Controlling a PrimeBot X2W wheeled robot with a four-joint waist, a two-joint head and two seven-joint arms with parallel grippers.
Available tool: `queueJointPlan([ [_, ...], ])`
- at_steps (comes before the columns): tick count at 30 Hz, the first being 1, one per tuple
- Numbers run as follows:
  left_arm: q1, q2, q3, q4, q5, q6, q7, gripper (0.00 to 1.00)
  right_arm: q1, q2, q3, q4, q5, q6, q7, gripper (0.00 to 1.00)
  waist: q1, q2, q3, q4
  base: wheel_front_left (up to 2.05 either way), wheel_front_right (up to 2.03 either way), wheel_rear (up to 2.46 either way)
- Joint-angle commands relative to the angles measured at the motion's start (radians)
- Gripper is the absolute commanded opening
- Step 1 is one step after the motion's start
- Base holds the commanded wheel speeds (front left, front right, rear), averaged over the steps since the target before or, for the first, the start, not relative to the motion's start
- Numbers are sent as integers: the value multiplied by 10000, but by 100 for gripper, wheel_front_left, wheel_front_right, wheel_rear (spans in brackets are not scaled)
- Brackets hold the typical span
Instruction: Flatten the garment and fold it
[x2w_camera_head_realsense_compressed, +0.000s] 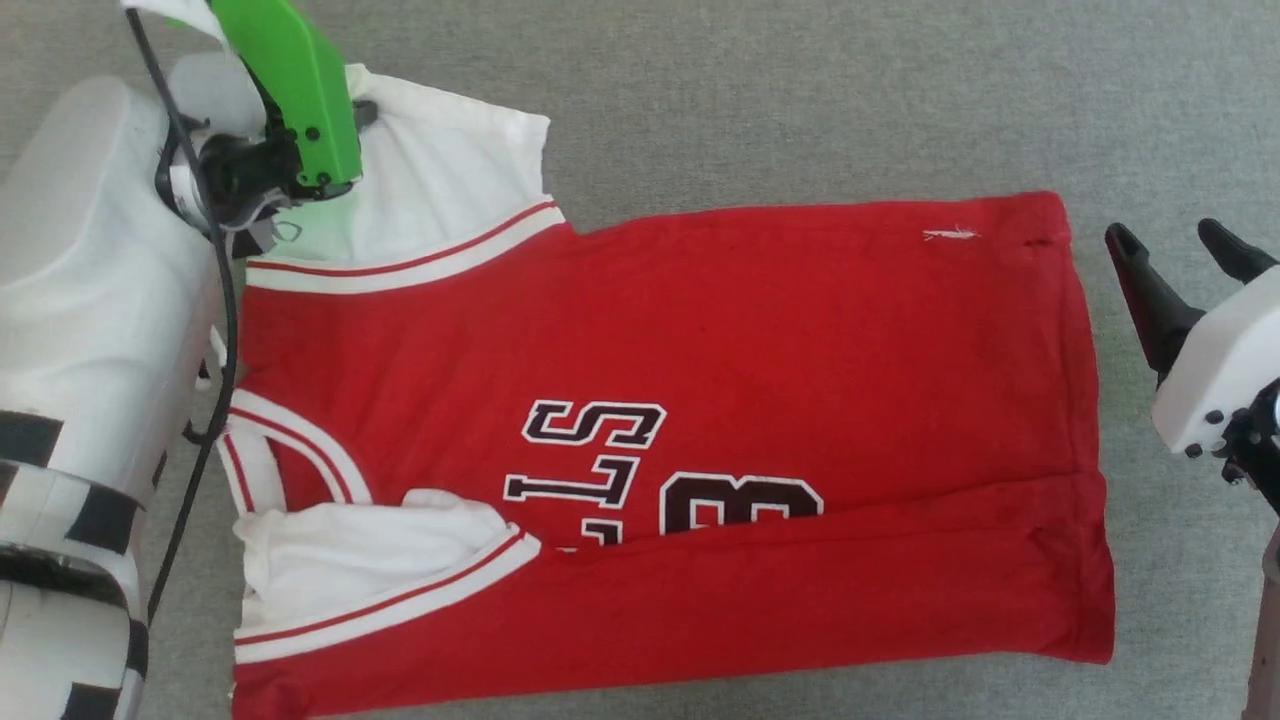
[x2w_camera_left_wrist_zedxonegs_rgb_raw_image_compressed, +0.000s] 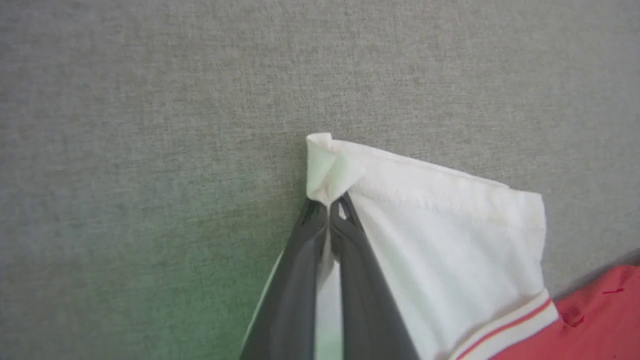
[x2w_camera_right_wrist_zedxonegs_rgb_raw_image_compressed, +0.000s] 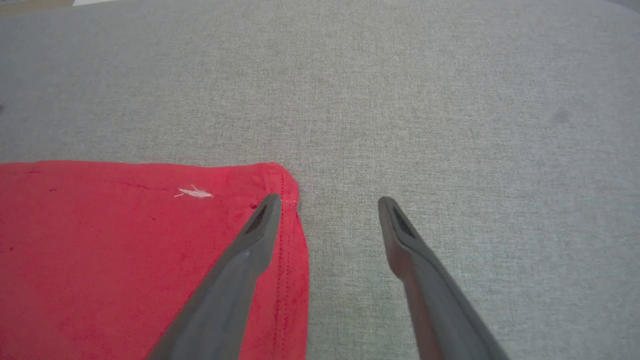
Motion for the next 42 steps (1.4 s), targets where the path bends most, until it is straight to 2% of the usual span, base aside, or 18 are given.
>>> queueJointPlan([
  [1, 398, -77, 16, -21, -117, -74, -56, 0, -246, -126, 61, -50, -163, -13, 160, 100, -1, -1, -211, 199, 0, 0, 0],
  [11, 416, 53, 214, -1074, -341, -89, -133, 0, -1431, -1214, 1264, 1005, -681, -13, 2645, 100, -1, -1, -275, 675, 0, 0, 0],
  [17, 490, 80, 176, -1531, -326, 0, -130, 0, -1712, -1679, 2142, 1874, -725, -13, 3313, 100, -1, -1, -7, 880, 0, 0, 0],
  [22, 656, 121, 222, -1848, -446, -46, -156, 0, -1591, -1709, 2434, 2324, -441, -13, 3379, 100, -1, -1, 95, 970, 0, 0, 0],
  [25, 787, 233, 280, -2078, -520, -32, -181, 0, -1562, -1707, 2440, 2513, -277, -13, 3302, 0, -1, -1, 61, 1019, 0, 0, 0],
  [31, 1087, 267, 608, -2346, -869, -83, -482, 0, -1583, -1645, 2072, 2524, -140, -13, 2893, 0, -1, -1, -512, 1010, 0, 0, 0],
  [36, 1921, 526, 1284, -3112, -1558, -229, -984, 0, -1269, -1405, 1598, 2590, -27, -13, 2029, 0, -1, -1, -1622, 991, 0, 0, 0],
  [42, 3417, 956, 1472, -4330, -1904, 13, -1085, 0, -326, -1245, 1116, 2812, 131, -13, 1436, 0, -1, -1, -2767, 1034, 0, 0, 0],
])
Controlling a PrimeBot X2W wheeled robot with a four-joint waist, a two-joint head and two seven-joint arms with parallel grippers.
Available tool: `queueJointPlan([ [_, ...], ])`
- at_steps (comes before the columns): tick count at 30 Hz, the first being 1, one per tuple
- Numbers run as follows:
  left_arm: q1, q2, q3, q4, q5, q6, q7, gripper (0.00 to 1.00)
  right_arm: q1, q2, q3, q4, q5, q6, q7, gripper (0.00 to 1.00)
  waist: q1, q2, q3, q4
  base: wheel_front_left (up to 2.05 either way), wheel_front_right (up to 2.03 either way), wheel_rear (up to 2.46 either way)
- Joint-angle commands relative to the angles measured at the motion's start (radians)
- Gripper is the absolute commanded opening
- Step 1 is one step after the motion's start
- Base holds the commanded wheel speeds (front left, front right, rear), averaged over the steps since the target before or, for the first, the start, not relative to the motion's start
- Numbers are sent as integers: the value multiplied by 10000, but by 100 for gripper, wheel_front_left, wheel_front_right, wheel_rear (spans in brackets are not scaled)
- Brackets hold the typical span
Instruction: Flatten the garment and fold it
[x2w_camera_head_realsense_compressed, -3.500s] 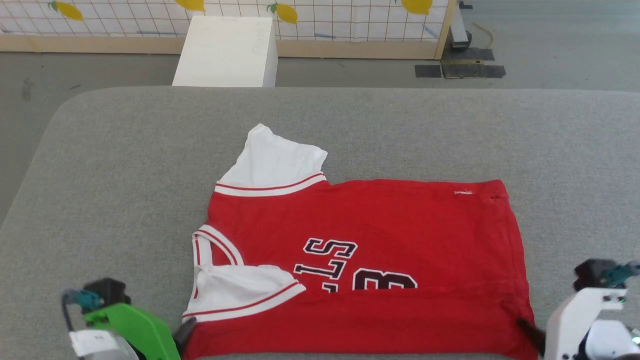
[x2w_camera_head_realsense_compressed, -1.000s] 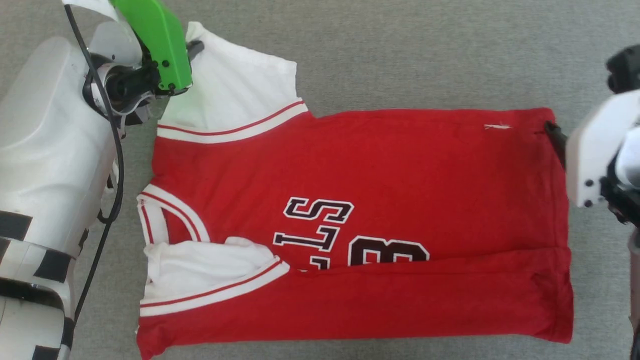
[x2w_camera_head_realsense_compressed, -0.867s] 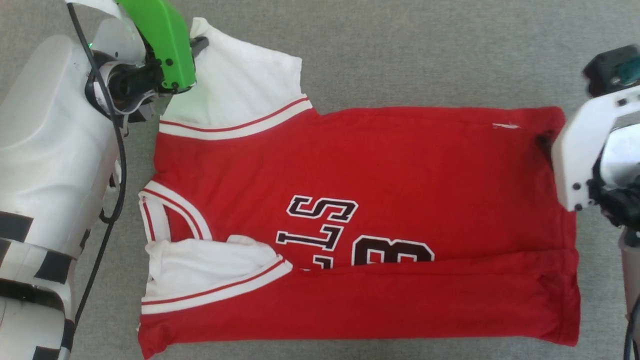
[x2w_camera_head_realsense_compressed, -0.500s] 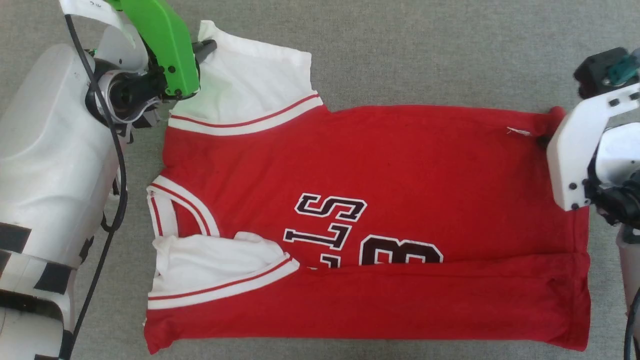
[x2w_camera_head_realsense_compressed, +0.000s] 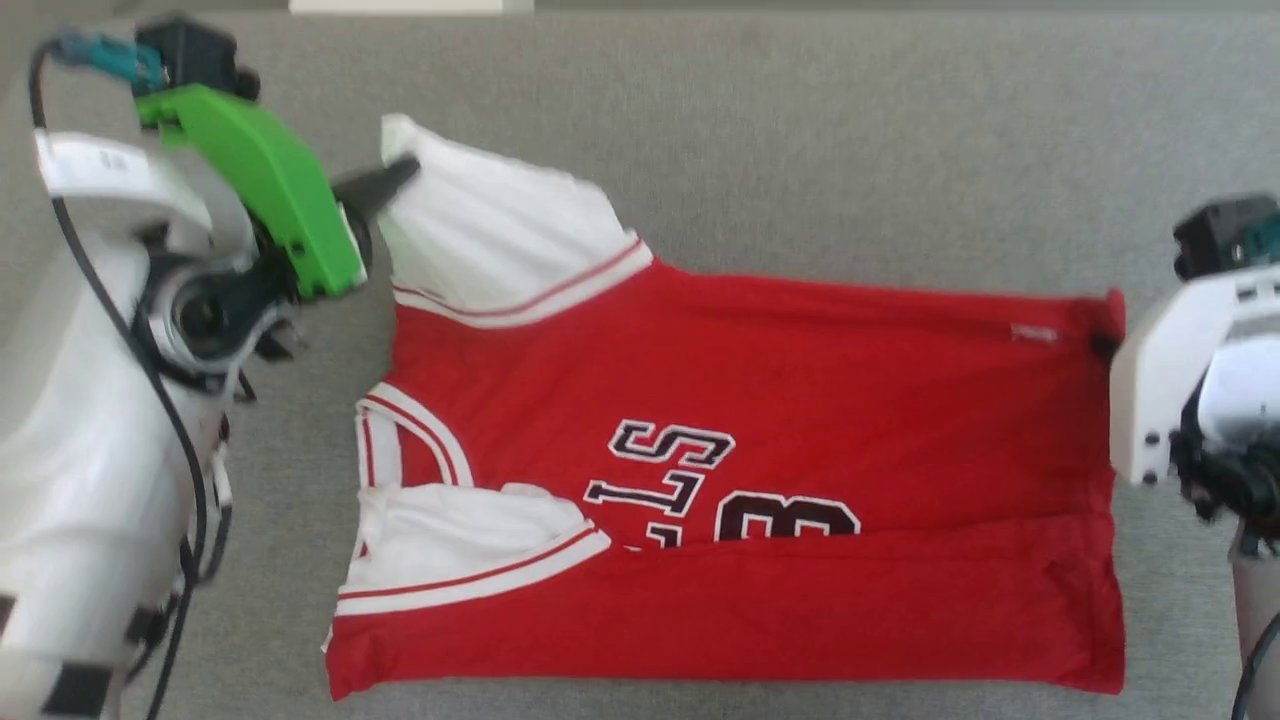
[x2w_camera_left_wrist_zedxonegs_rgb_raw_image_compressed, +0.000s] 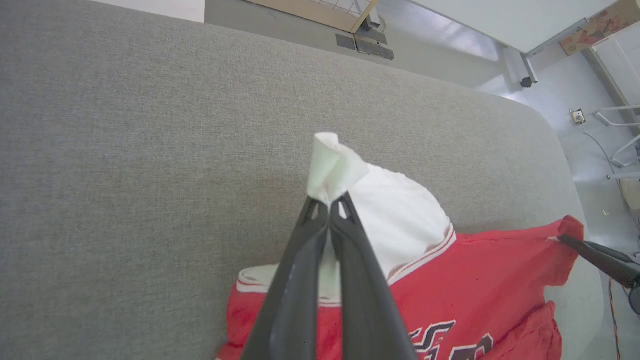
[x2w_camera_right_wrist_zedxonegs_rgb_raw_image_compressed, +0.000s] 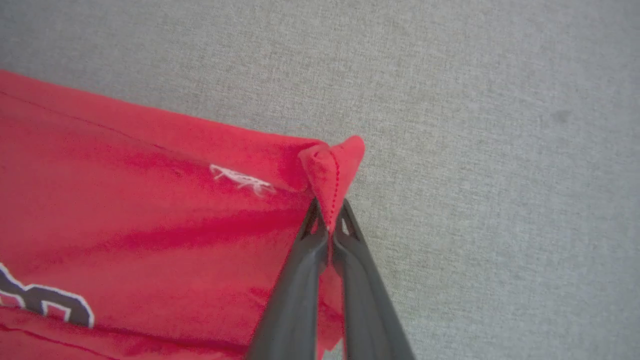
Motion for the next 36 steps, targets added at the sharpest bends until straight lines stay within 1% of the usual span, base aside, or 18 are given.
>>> queueJointPlan([
  [1, 453, 98, 21, -233, -103, 115, -49, 0, 313, 25, -83, 93, 98, -13, -135, 0, 1, 0, -1023, 45, 0, 0, 0],
  [5, 1812, 397, 92, -1173, -316, 530, -118, 0, 1114, 179, -207, 214, 361, -13, -451, 0, 1, 0, -1666, 32, 0, 0, 0],
  [11, 3886, 814, 463, -2637, -673, 1289, -545, 0, 1969, 275, -221, 399, 491, -13, -1039, 0, 1, 0, -2198, 59, 0, 0, 0],
  [17, 5965, 943, 936, -3914, -1108, 1987, -1194, 0, 2615, 343, -231, 545, 596, -13, -1362, 0, 1, 0, -2355, 195, 0, 0, 0],
  [19, 6564, 932, 1033, -4130, -1219, 2172, -1376, 0, 2807, 355, -195, 591, 628, -13, -1406, 0, 1, 0, -2347, 241, 0, 0, 0],
  [25, 7778, 659, 1062, -4051, -1582, 2495, -1616, 0, 3325, 406, -74, 807, 616, -13, -1458, 0, 1, 0, -2298, 304, 0, 0, 0],
  [31, 8048, 356, 899, -3336, -1637, 2640, -1688, 0, 3663, 440, 91, 1214, 533, -13, -1600, 0, 1, 0, -2392, 238, 0, 0, 0],
  [32, 8055, 329, 878, -3241, -1638, 2673, -1678, 11, 3704, 455, 105, 1260, 558, -13, -1634, 40, 1, 0, -2440, 215, 0, 0, 0],
  [33, 8051, 354, 815, -3153, -1554, 2731, -1666, 88, 3753, 449, 94, 1282, 590, -13, -1689, 100, 1, 0, -2490, 192, 0, 0, 0],
  [34, 8050, 352, 791, -3100, -1523, 2771, -1666, 100, 3786, 444, 63, 1270, 636, -13, -1746, 100, 1, 0, -2530, 178, 0, 0, 0],
  [36, 8066, 470, 711, -3000, -1385, 2922, -1605, 100, 3892, 416, -12, 1191, 794, -13, -1769, 100, 1, 0, -2660, 127, 0, 0, 0],
])
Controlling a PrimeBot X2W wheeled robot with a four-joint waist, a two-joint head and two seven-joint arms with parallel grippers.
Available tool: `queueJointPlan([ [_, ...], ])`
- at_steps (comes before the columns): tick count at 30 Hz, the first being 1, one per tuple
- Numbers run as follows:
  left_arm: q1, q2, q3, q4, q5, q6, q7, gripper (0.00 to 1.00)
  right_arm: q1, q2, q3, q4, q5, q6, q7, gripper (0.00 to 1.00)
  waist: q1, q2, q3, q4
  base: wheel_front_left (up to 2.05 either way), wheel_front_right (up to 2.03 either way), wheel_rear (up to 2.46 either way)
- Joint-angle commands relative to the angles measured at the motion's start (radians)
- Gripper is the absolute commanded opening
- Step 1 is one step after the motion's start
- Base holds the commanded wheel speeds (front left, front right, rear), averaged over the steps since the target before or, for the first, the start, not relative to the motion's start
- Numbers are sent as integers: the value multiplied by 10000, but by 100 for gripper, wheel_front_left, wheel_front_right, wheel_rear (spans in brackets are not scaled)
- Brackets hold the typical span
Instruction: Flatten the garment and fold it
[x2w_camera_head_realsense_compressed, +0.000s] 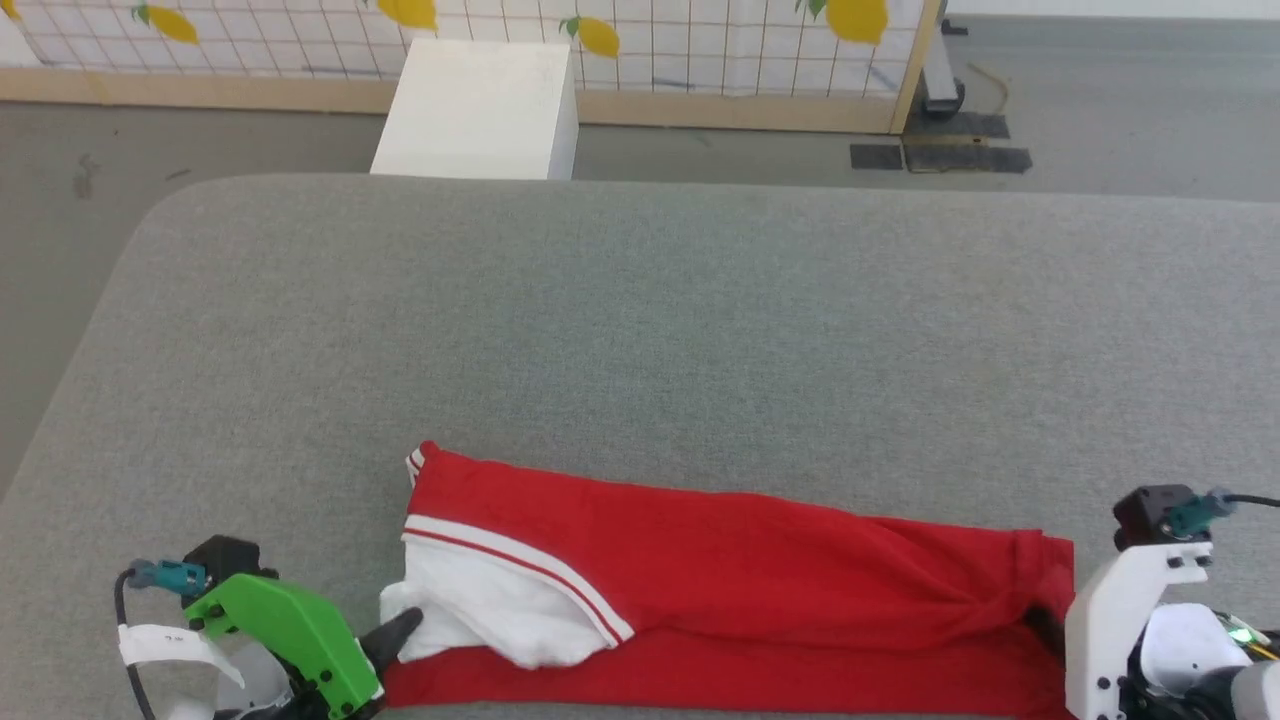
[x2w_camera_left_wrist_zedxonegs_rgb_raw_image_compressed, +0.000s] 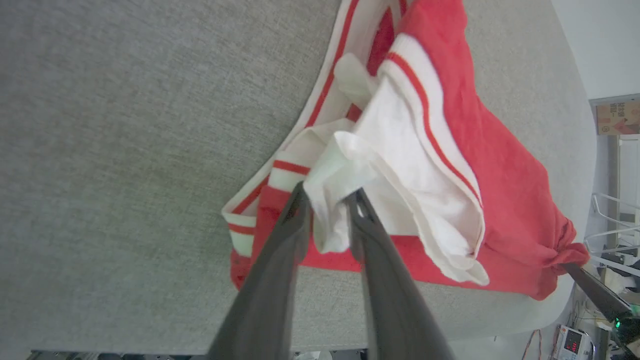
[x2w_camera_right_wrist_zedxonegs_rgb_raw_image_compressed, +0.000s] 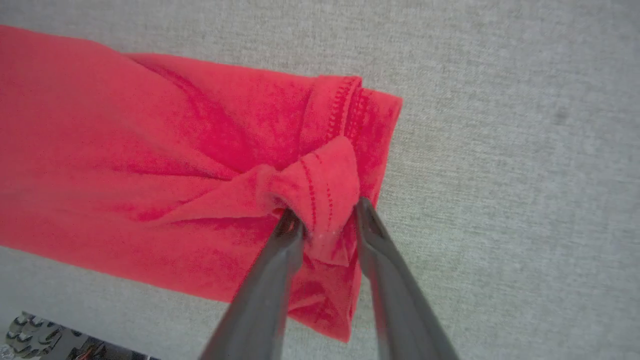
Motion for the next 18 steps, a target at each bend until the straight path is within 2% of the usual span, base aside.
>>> queueJointPlan([
  [1, 148, 154, -13, 43, 140, 100, 20, 100, 197, -54, -102, -119, 176, -13, -49, 100, 1, 0, -175, -82, 0, 0, 0],
  [5, 213, 610, -8, -121, 439, 375, 78, 100, 657, -241, -403, -817, 653, -13, 388, 100, 1, 0, -434, -137, 0, 0, 0],
  [9, 141, 1113, 327, -636, 956, 539, -478, 100, 1074, -446, -1158, -1752, 1233, -13, 1026, 100, 1, 0, -570, -145, 0, 0, 0],
  [11, -35, 1258, 619, -883, 1448, 422, -1306, 100, 1102, -513, -1567, -2150, 1420, -13, 1273, 100, 1, 0, -557, -141, 0, 0, 0],
  [14, -435, 1418, 960, -1061, 2670, 93, -3150, 100, 919, -721, -1893, -2503, 1615, -13, 1371, 100, 1, 0, -409, -125, 0, 0, 0],
  [18, -1056, 1322, 1206, -930, 4332, -471, -5960, 100, 636, -1192, -1559, -2437, 1908, -13, 1314, 100, 1, 0, -42, -41, 0, 0, 0],
])
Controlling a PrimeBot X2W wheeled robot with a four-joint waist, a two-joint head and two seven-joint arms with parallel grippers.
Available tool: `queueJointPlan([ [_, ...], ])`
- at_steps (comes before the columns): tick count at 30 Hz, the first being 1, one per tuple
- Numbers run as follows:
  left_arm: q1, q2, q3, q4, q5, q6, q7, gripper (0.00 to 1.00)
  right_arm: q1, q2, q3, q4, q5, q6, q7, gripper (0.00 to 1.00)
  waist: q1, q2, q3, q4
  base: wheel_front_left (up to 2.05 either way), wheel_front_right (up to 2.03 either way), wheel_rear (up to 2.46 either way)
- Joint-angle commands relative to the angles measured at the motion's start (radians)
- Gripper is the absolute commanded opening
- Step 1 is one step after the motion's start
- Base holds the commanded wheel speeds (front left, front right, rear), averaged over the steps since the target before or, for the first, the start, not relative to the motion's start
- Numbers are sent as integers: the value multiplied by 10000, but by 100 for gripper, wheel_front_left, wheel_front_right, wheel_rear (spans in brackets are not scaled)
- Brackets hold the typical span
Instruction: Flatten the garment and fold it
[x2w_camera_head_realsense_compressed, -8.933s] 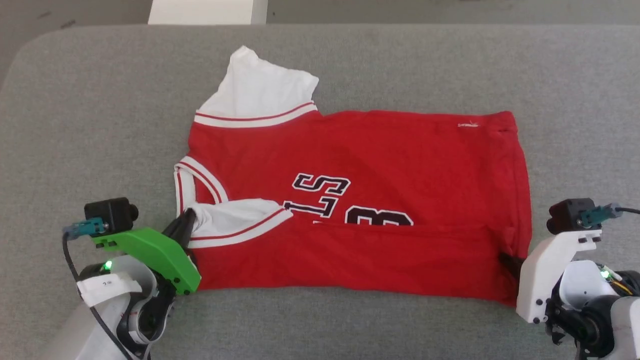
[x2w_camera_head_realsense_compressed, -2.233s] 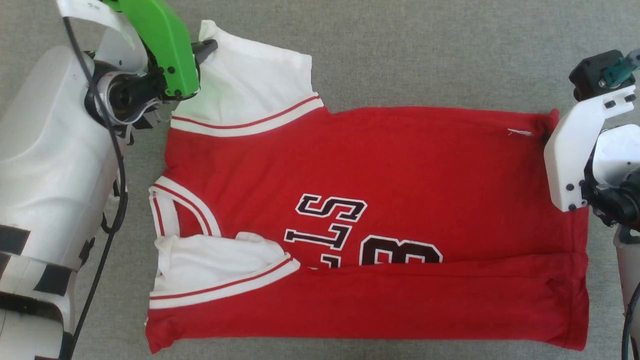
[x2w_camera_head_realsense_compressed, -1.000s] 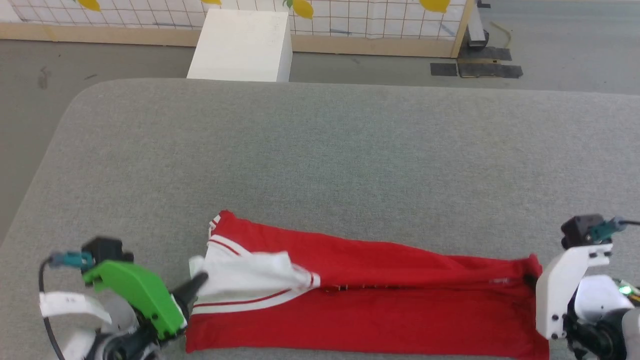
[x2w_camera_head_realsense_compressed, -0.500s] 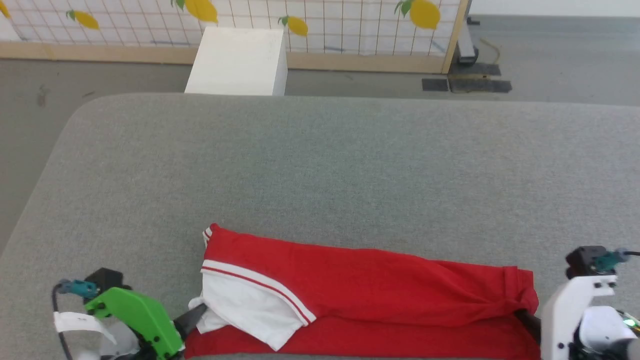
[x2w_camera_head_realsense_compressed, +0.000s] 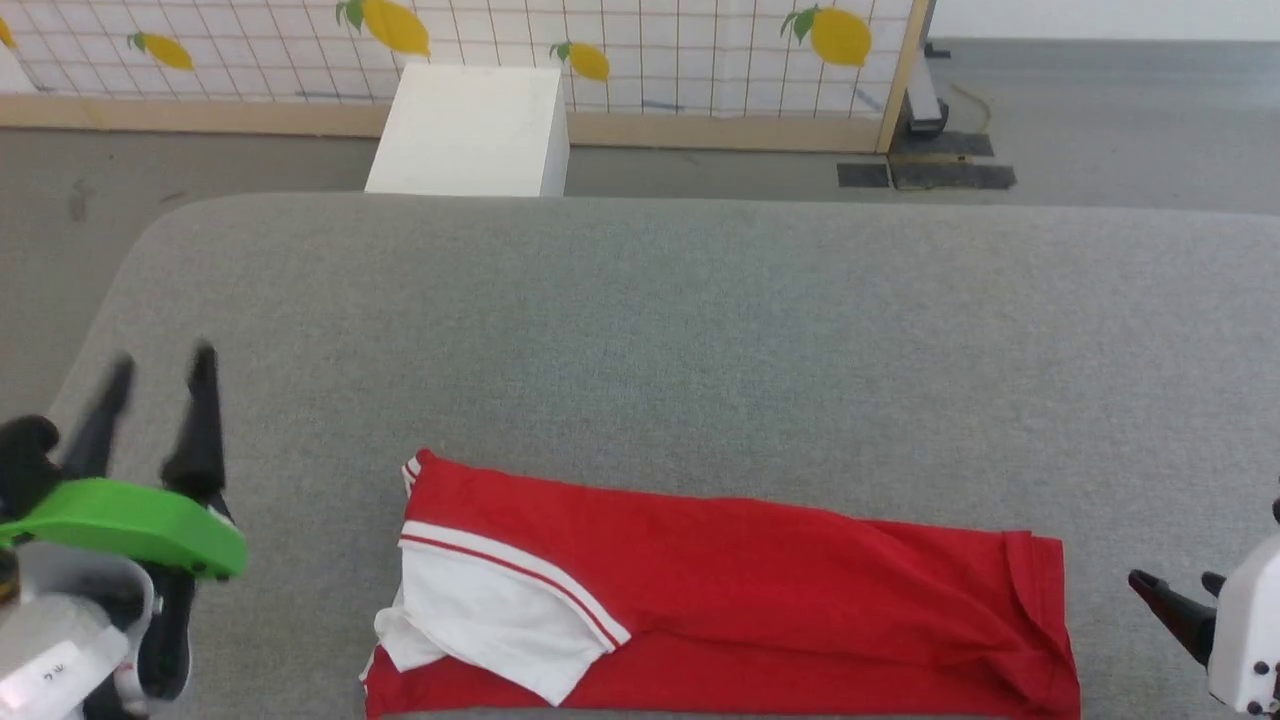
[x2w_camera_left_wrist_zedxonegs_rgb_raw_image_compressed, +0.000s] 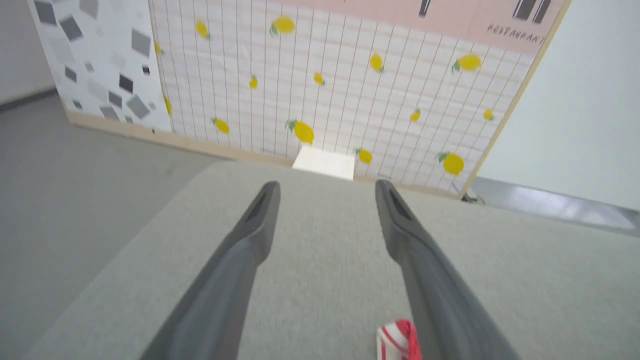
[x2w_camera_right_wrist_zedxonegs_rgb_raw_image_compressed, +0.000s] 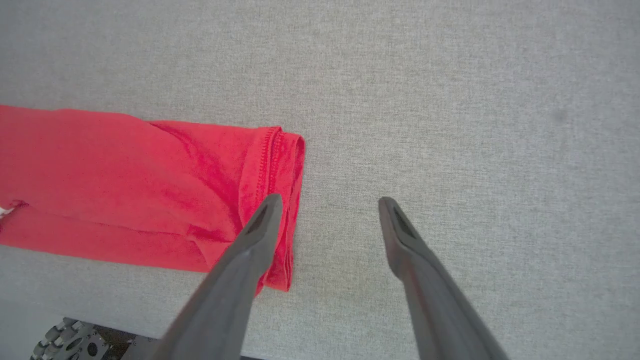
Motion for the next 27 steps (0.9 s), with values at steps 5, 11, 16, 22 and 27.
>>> queueJointPlan([
  [5, -638, -608, 172, 247, 1668, -663, -1125, 100, -263, -142, 520, 406, 273, -13, -243, 100, 1, 0, 611, 172, 0, 0, 0],
  [11, -695, -1712, 1057, -145, 3575, -1452, -1146, 100, -366, -72, 1153, 1044, 200, -13, -660, 100, 1, 0, 1139, 278, 0, 0, 0],
  [16, -565, -2438, 1522, 128, 4025, -2008, -1148, 100, -454, 24, 1611, 1631, 168, -13, -979, 100, 1, 0, 1399, 345, 0, 0, 0],
  [22, -322, -3059, 1973, 433, 4322, -2433, -1148, 100, -635, 217, 2547, 2098, 331, -13, -1218, 100, 1, 0, 1465, 334, 0, 0, 0],
  [27, -182, -3393, 2314, 560, 4577, -2679, -1149, 100, -864, 459, 3336, 2311, 505, -13, -1274, 100, 1, 0, 1454, 338, 0, 0, 0],
])
